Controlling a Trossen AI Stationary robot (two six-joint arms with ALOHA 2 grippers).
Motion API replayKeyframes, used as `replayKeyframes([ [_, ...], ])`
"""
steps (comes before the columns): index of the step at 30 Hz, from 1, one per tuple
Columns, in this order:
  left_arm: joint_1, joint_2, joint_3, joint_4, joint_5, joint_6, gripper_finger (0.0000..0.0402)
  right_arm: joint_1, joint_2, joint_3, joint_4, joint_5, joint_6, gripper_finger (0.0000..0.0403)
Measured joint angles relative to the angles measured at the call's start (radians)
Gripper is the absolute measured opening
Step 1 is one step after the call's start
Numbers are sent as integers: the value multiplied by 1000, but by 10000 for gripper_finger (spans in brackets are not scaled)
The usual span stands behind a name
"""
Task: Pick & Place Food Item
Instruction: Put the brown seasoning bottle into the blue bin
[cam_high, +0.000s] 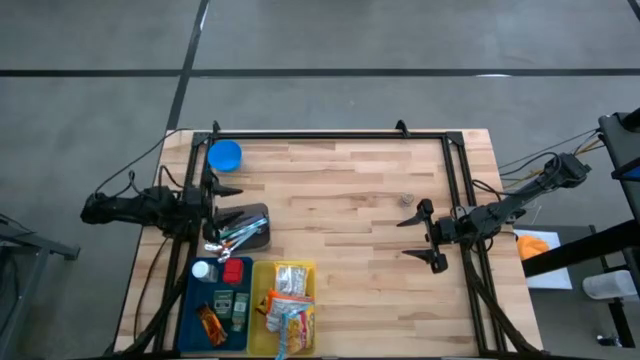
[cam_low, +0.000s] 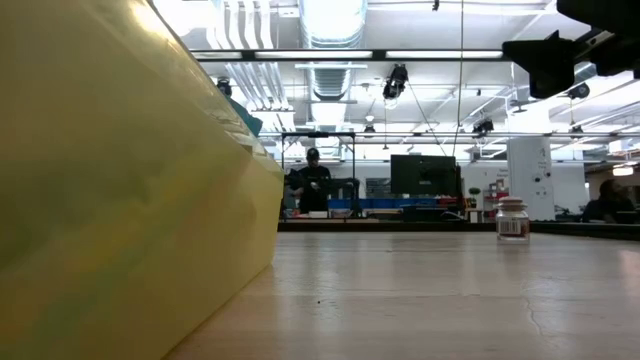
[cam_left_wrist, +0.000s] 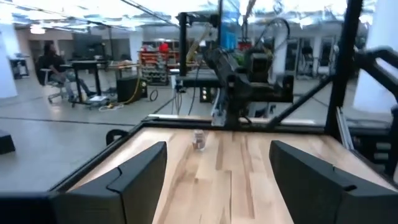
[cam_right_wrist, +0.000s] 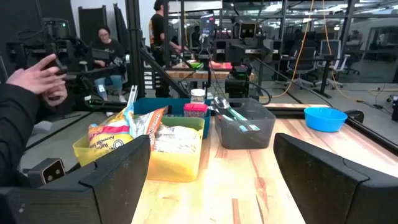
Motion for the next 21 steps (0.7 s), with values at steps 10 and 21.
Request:
replayKeyframes([
  [10,0,0,-149,170,16,50,287,0,0,0,-13,0,0,338],
  [21,0,2,-169,152,29,66,287,0,0,0,-15,0,0,338],
])
